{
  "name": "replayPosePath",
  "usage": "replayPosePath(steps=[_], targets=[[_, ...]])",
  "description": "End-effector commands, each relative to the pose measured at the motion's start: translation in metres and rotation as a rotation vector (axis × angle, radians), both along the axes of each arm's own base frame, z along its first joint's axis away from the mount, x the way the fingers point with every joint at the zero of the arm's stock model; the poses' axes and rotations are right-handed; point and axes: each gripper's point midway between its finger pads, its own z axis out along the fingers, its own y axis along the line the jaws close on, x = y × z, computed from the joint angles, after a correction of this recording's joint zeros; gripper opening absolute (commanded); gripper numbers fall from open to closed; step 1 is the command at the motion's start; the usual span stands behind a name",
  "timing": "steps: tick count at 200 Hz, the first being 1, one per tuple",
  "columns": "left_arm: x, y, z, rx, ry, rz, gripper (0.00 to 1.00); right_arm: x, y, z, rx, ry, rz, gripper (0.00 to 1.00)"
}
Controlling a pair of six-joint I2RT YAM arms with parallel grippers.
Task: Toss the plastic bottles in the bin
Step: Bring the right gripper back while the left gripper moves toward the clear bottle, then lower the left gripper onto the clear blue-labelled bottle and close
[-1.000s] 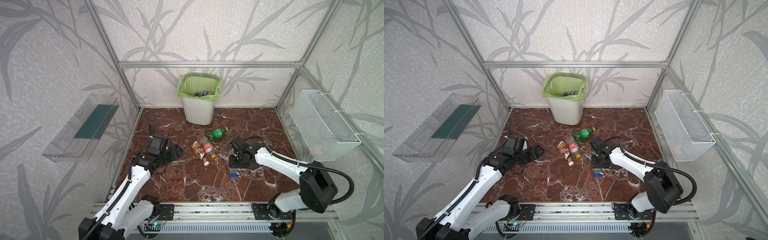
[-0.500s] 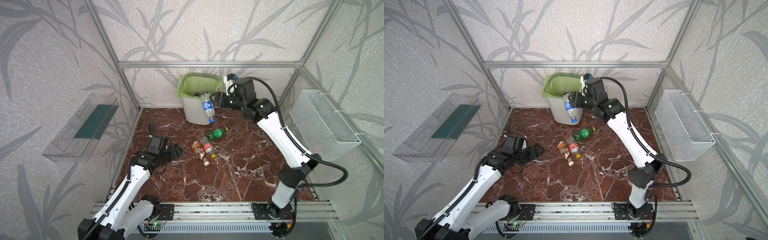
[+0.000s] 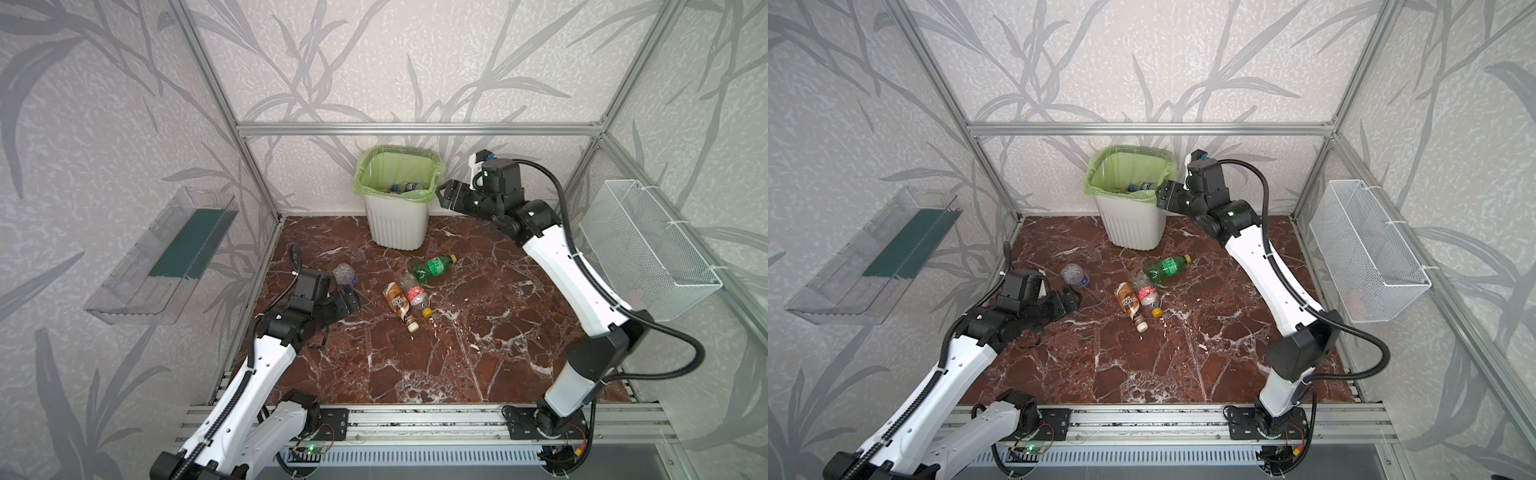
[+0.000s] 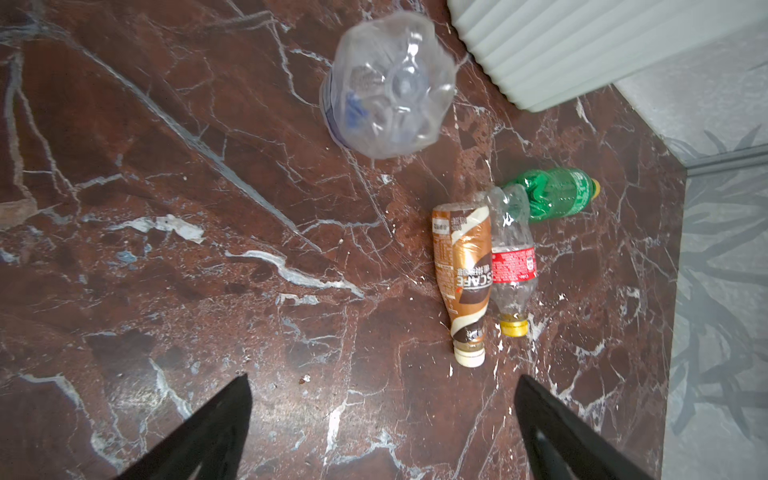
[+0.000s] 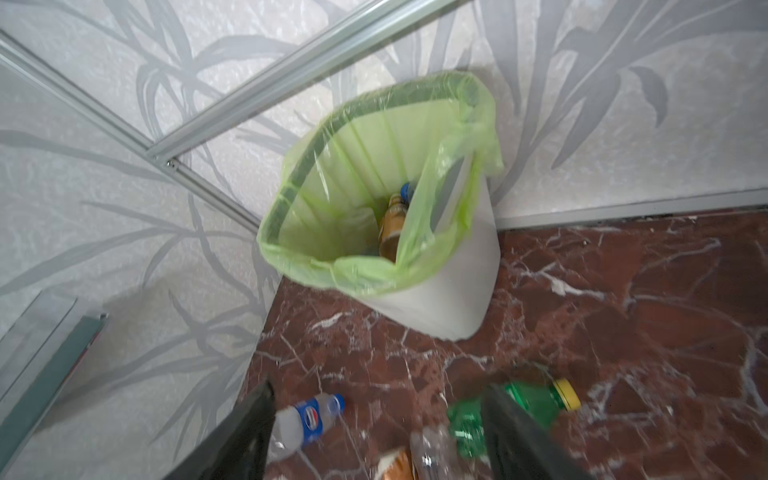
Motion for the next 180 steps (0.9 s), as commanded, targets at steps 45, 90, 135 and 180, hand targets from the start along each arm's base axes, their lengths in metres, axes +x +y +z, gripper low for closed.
replayPosePath(steps=[45,90,135,180], targets=[[0.054,0.037,0.028,0.109,-0.043,0.115,0.99,-0.059,-0.039,-0.101,-0.001,0.143,-0.063,0.77],[0.065,0.071,0.02,0.255,0.125,0.153,0.99,-0.085,-0.048,-0.15,0.003,0.247,-0.065,0.76],[0.047,0.125,-0.019,0.447,0.388,0.173,0.99,-0.107,-0.056,-0.176,-0.014,0.303,-0.06,0.76],[0.027,0.15,-0.061,0.396,0.592,0.148,0.99,-0.118,-0.06,-0.188,-0.021,0.323,-0.052,0.76]])
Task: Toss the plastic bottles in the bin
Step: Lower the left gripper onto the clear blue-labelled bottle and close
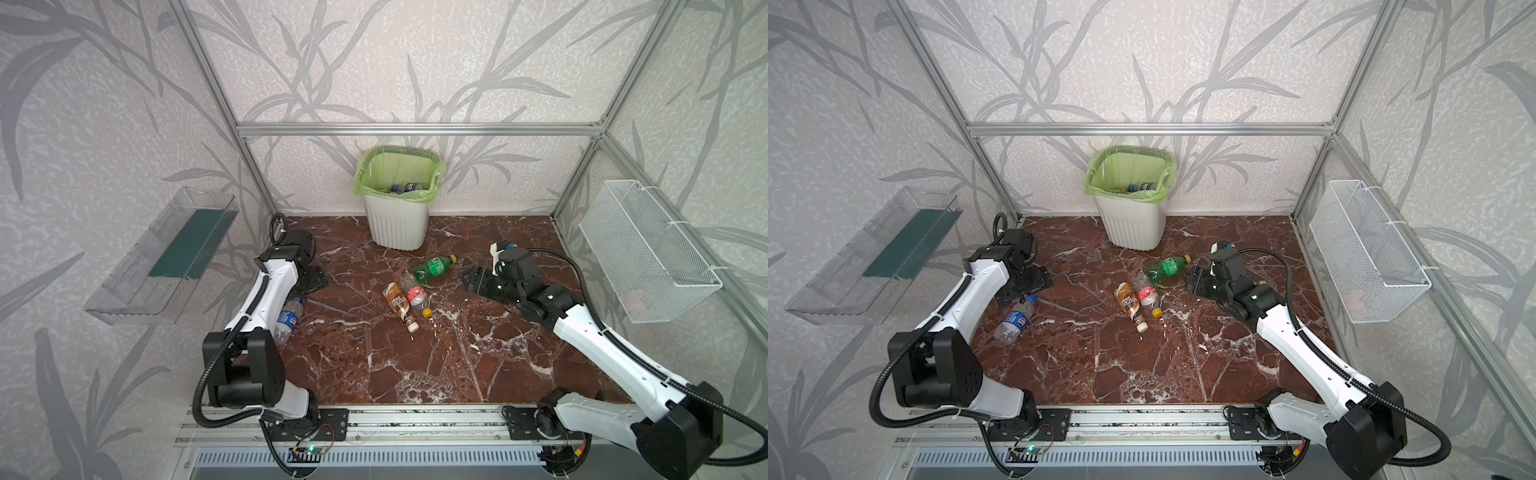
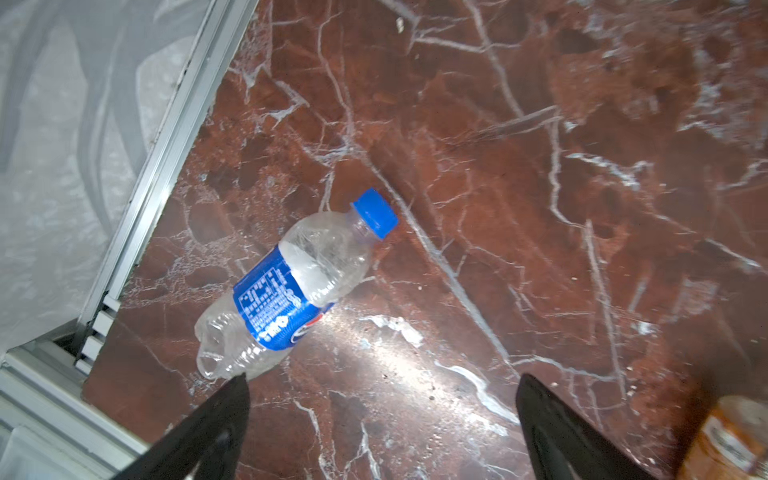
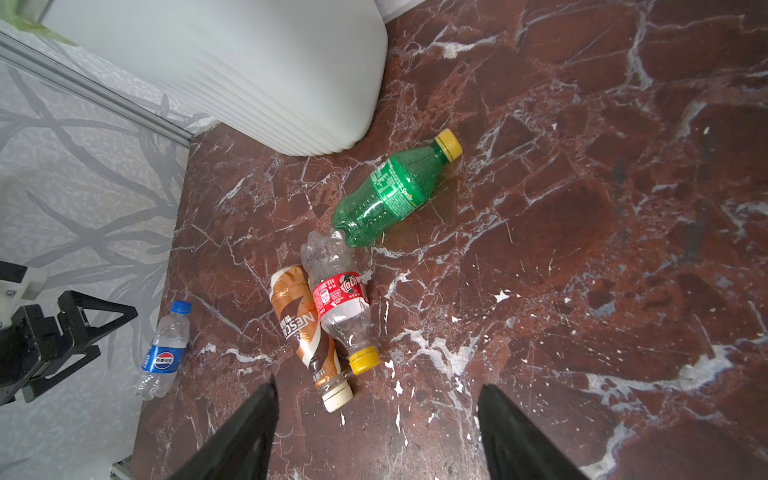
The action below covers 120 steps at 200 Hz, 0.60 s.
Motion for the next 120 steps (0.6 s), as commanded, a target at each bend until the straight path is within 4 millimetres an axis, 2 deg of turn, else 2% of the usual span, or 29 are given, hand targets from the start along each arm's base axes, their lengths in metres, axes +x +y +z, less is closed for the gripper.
replayPosePath(steps=[1,24,51,81,120], targets=[[-0.025,0.013,-0.017,-0.007,0.148,-0.022,0.99,-0.005,-0.002,-0.001,0.012,0.0,0.004,0.76],[-0.031,0.024,-0.034,-0.056,0.18,0.001,0.99,-0.008,-0.002,-0.004,0.012,0.0,0.008,0.76],[-0.034,0.026,-0.05,-0.102,0.216,0.019,0.99,-0.009,-0.002,-0.008,0.01,0.005,0.019,0.76],[-0.037,0.013,-0.068,-0.193,0.254,0.018,0.99,-0.011,-0.004,-0.008,0.007,0.002,0.02,0.76],[-0.051,-0.001,-0.086,-0.266,0.299,0.027,0.97,-0.013,-0.01,-0.012,0.009,0.005,0.012,0.76]])
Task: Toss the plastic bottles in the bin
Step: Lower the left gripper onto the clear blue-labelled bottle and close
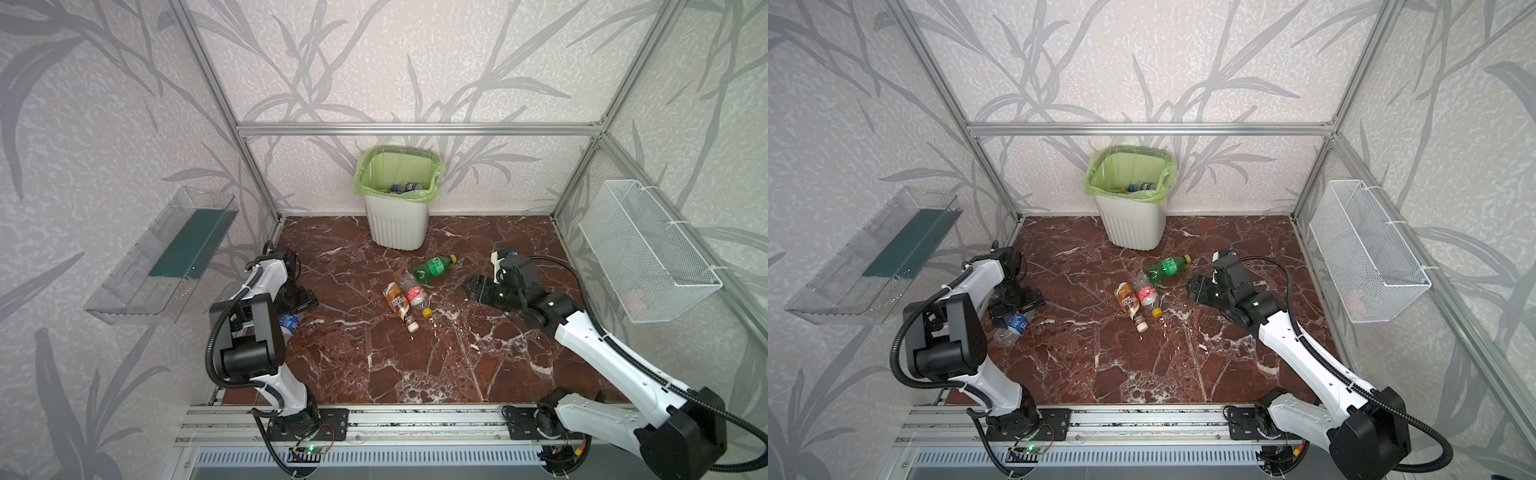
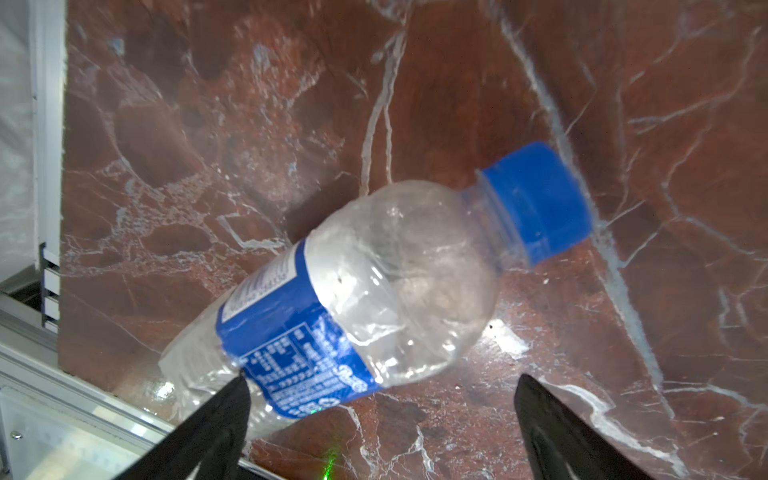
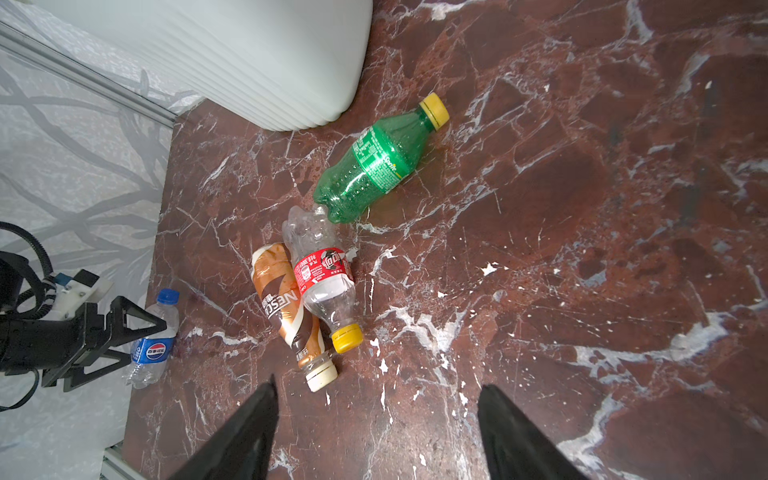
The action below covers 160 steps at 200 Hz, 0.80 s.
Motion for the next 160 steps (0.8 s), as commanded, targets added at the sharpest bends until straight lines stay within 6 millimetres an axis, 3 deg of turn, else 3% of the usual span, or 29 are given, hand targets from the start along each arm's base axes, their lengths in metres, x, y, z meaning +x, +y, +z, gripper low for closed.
replayPosePath(steps=[1,32,79,117,160], targets=[[-0.01,-0.017,-0.013,-0.097,0.032,-0.004,0.97,-0.002,-0.003,0.004,0.009,-0.024,0.006,0.76],[-0.012,-0.03,-0.008,-0.143,-0.008,0.0,0.94,-0.003,-0.003,0.001,0.008,-0.017,0.009,0.76],[-0.005,-0.041,0.038,-0.131,-0.172,-0.02,0.96,-0.002,-0.003,0.0,0.015,-0.016,0.005,0.76],[-0.004,-0.028,0.06,-0.059,-0.233,0.033,0.99,-0.001,-0.001,0.0,0.02,-0.013,0.009,0.76],[-0.007,0.008,0.052,0.011,-0.185,0.116,0.99,-0.002,-0.001,-0.002,0.017,-0.008,0.011,0.76]])
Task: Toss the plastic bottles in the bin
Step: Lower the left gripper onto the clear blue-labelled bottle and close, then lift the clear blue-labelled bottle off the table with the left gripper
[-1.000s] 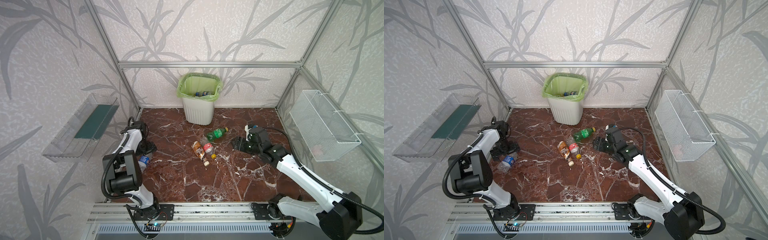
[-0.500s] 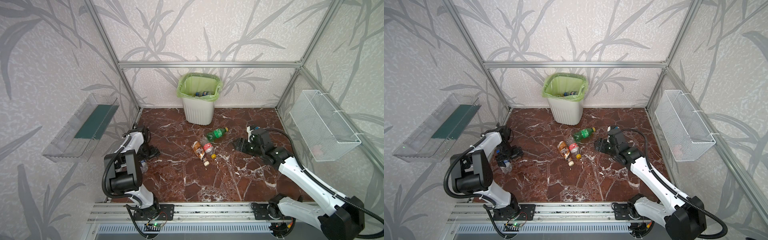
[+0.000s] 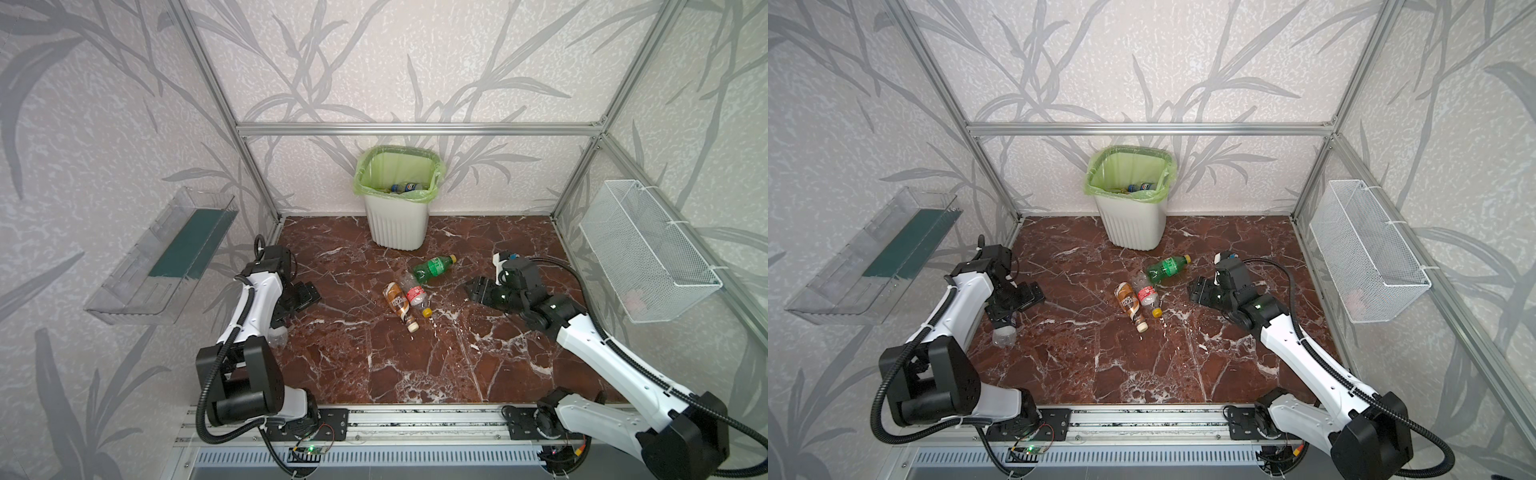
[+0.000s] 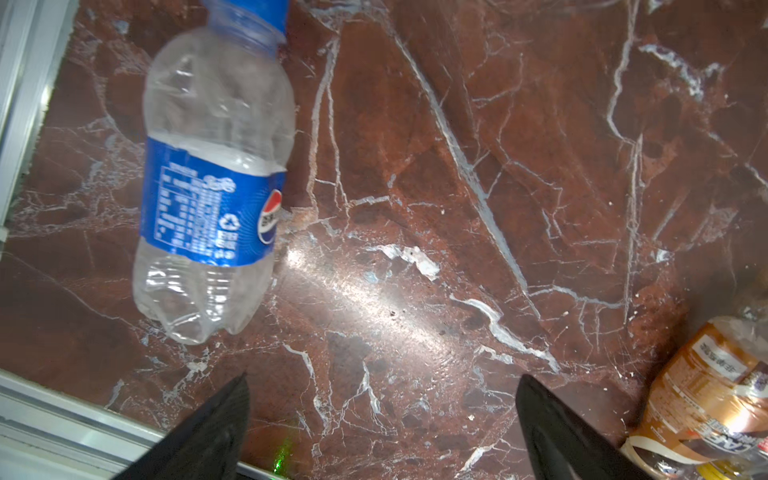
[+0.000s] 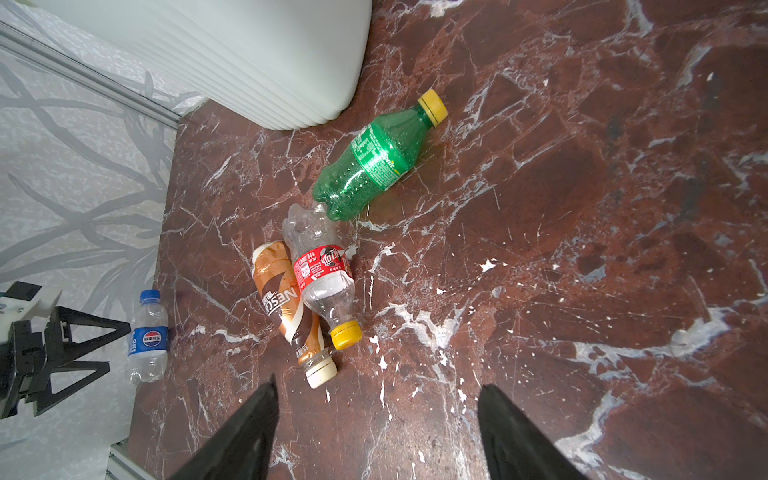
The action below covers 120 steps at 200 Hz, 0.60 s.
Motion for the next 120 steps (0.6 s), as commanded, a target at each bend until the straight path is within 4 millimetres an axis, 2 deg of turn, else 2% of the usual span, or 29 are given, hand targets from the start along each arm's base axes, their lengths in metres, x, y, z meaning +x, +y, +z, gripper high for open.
replayPosePath(steps=[1,46,71,120], targets=[[-0.005,0.025,-0.001,0.054,0.044,0.062,0.99,0.0,0.0,0.0,0.002,-0.009,0.008,0.76],[-0.015,0.06,-0.015,0.099,0.105,0.12,0.99,-0.002,0.001,-0.006,0.003,0.004,0.013,0.76],[-0.014,0.067,-0.027,0.087,0.14,0.131,0.99,-0.002,0.002,-0.01,0.014,0.014,0.015,0.76],[-0.015,0.086,-0.028,0.145,0.175,0.135,0.99,-0.005,0.0,-0.012,0.005,0.015,0.015,0.76]])
